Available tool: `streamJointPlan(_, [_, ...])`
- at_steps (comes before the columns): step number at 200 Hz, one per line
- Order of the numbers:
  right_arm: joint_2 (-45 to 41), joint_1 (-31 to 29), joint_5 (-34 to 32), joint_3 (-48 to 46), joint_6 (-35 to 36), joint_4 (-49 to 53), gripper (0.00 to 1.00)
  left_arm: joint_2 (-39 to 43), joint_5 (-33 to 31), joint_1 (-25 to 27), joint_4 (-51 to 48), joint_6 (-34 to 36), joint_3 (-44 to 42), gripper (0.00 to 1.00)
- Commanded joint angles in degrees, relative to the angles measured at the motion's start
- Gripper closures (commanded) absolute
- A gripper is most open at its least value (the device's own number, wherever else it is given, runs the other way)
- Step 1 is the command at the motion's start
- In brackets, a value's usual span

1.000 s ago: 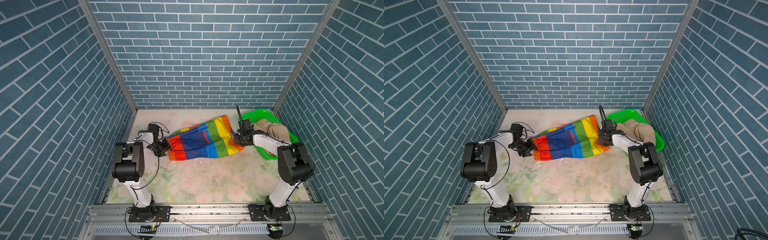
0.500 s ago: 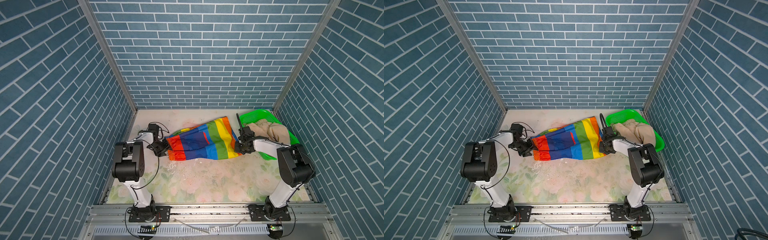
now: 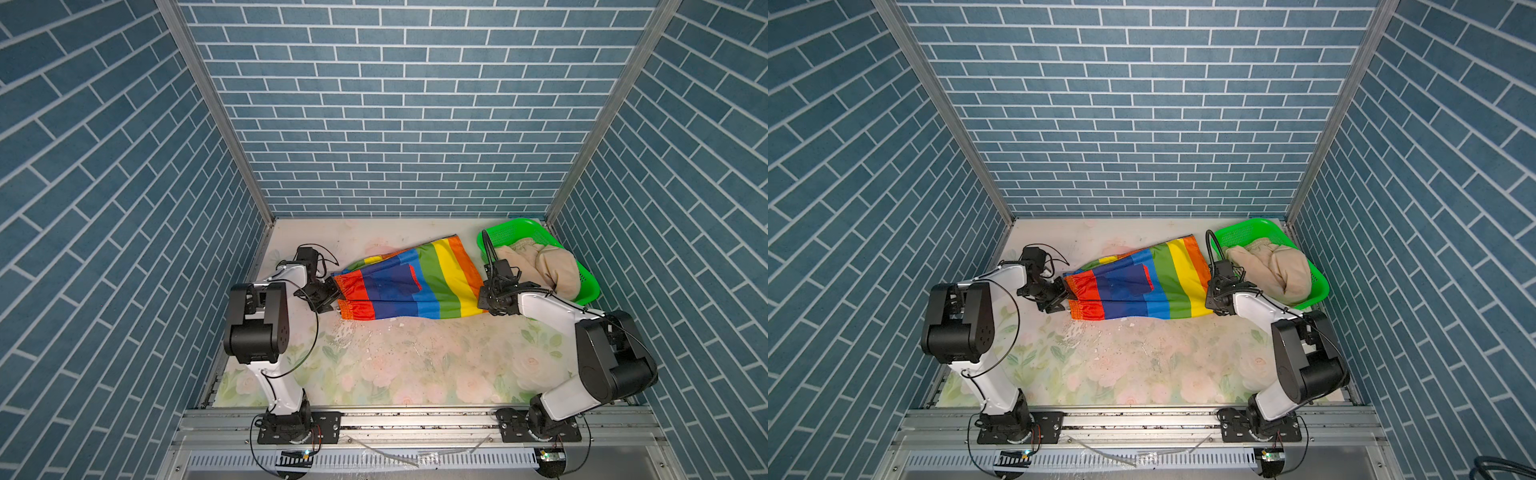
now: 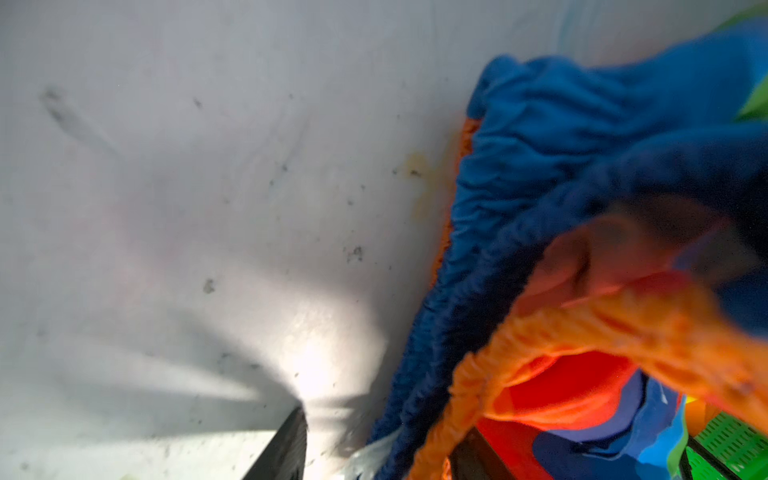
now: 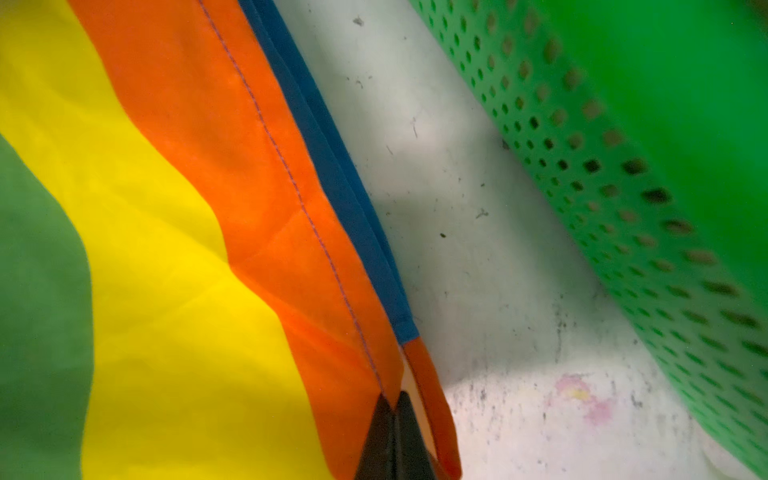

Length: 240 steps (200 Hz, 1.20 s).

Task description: Fold and stack the shorts

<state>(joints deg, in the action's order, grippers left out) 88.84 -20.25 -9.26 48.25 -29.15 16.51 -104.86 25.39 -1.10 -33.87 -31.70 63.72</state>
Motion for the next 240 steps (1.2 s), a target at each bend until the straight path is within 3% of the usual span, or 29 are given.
streamJointPlan(1, [1.8, 0.2, -1.3, -1.4, -3.5, 0.6, 0.87, -4.9, -4.0, 0.3, 0.1, 0.6, -2.8, 0.45])
streamJointPlan(23, [2.4, 0.2, -0.5, -0.8, -4.2, 1.1, 0.68, -4.7, -4.0, 0.3, 0.0, 0.6, -3.1, 0.45])
streamJointPlan(69, [-6.5, -2.2, -4.8, 2.4, 2.1, 4.1, 0.56, -1.9, -2.9, 0.7, -0.5, 0.1, -4.0, 0.43])
streamJointPlan(108, [-10.5, -15.9, -7.0, 6.2, 14.3, -2.4, 0.45, 8.3, 0.1, 1.0, -2.2, -1.2, -3.9, 0.39])
streamJointPlan(111, [-10.4, -16.8, -7.0, 6.4, 14.6, -3.4, 0.34, 9.1, 0.5, 0.9, -2.4, -1.3, -3.8, 0.39])
streamJointPlan(117, [-10.1, -18.4, -6.6, 6.8, 14.6, -5.2, 0.23, 10.9, 0.9, 0.9, -2.8, -1.4, -3.6, 0.38])
streamJointPlan(118, [-10.0, -19.0, -6.3, 6.8, 14.6, -5.9, 0.14, 11.1, 0.9, 0.9, -2.9, -1.4, -3.6, 0.38])
streamJointPlan(121, [-9.9, -19.4, -5.9, 6.9, 14.6, -6.7, 0.05, 12.1, 0.9, 0.9, -3.3, -1.3, -3.5, 0.38])
streamJointPlan(125, [-9.5, -20.4, -5.1, 7.0, 14.6, -8.4, 0.01, 13.2, 0.8, 0.9, -3.7, -1.4, -3.3, 0.38])
streamJointPlan(154, [-3.1, -28.0, -1.8, 10.6, 16.4, -17.9, 0.03, 21.6, 2.4, -2.3, -5.8, -1.7, -4.5, 0.37])
streamJointPlan(198, [9.7, -40.9, -1.3, 19.5, 33.6, -21.3, 0.02, 33.4, 11.0, -16.0, -5.2, -1.8, -12.1, 0.32])
streamJointPlan(218, [15.0, -44.5, -2.3, 22.0, 40.9, -22.8, 0.08, 36.0, 14.3, -20.4, -4.2, -1.8, -14.9, 0.29])
streamJointPlan(240, [20.4, -47.2, 0.1, 25.4, 47.7, -24.1, 0.22, 37.0, 19.7, -23.8, 1.0, -5.6, -19.0, 0.27])
